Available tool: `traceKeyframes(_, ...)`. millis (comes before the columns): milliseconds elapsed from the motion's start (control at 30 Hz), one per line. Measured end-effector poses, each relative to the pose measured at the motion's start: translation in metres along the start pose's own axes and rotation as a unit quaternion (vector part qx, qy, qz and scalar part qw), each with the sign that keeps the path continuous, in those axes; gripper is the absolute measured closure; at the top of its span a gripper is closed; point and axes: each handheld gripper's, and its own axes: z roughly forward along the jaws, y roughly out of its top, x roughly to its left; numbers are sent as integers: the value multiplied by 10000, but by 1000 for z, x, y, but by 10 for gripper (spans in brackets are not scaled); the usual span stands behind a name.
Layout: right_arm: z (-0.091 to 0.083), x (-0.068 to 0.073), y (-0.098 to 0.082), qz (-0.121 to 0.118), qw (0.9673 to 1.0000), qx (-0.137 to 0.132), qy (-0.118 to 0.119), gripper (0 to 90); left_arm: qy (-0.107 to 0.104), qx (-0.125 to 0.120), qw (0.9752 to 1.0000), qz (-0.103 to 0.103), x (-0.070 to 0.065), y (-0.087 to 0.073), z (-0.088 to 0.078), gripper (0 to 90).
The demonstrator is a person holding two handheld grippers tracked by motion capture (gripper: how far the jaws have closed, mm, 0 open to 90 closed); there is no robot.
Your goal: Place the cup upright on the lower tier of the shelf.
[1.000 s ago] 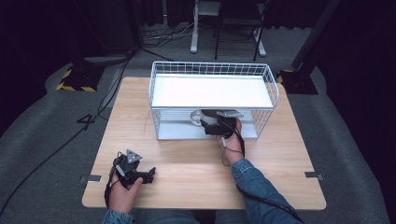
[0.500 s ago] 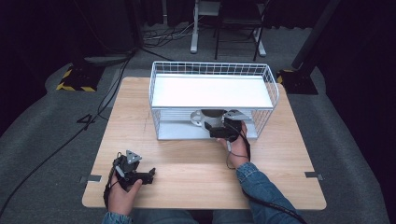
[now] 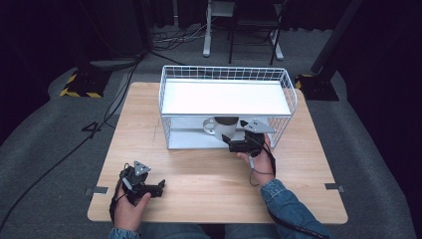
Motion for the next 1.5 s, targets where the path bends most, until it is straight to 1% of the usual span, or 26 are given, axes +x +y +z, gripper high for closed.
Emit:
traceKeyframes(167, -21, 3, 6, 10, 9999, -2, 154, 51, 0, 1, 10000, 3, 0, 0, 0, 2)
traceKeyframes(233, -29, 3, 8, -30, 9998, 15, 180, 56, 1, 0, 10000, 2, 0, 0, 0, 2)
traceKeyframes(433, -61, 0, 13, -26, 9996, 35, 264, 64, 1, 1, 10000, 1, 0, 0, 0, 2)
traceKeyframes(500, -73, -3, 13, -11, 9997, 80, 231, 88, 0, -4, 10000, 6, 0, 0, 0, 2)
traceKeyframes(533, -77, -5, 12, -18, 9997, 63, 242, 107, 3, 3, 10000, 11, 0, 0, 0, 2)
traceKeyframes(567, -86, -8, 11, 5, 9996, 67, 267, 140, 3, -1, 10000, 12, 0, 0, 0, 1)
traceKeyframes(667, -99, -12, 9, 6, 9998, 89, 196, 152, 18, -10, 10000, 3, 0, 1, 1, 1)
traceKeyframes(733, -108, -14, 7, -42, 9999, 113, 119, 152, 21, -1, 10000, -12, 0, 2, 1, 1)
traceKeyframes(833, -122, -19, 2, 16, 9998, 181, 71, 155, 34, 3, 10000, -37, 0, 3, 2, 1)
traceKeyframes(1100, -150, -27, -11, 67, 9993, 355, -107, 155, 62, -1, 9999, -87, -1, 6, 6, 0)
traceKeyframes(1233, -160, -31, -19, 120, 9987, 472, -158, 156, 74, -7, 9999, -76, 0, 8, 7, 1)
traceKeyframes(1333, -165, -33, -25, 82, 9979, 587, -254, 156, 65, 0, 9999, -77, 0, 8, 7, 1)
traceKeyframes(1500, -170, -36, -41, 69, 9956, 851, -387, 159, 65, 0, 10000, -73, 0, 8, 7, 1)
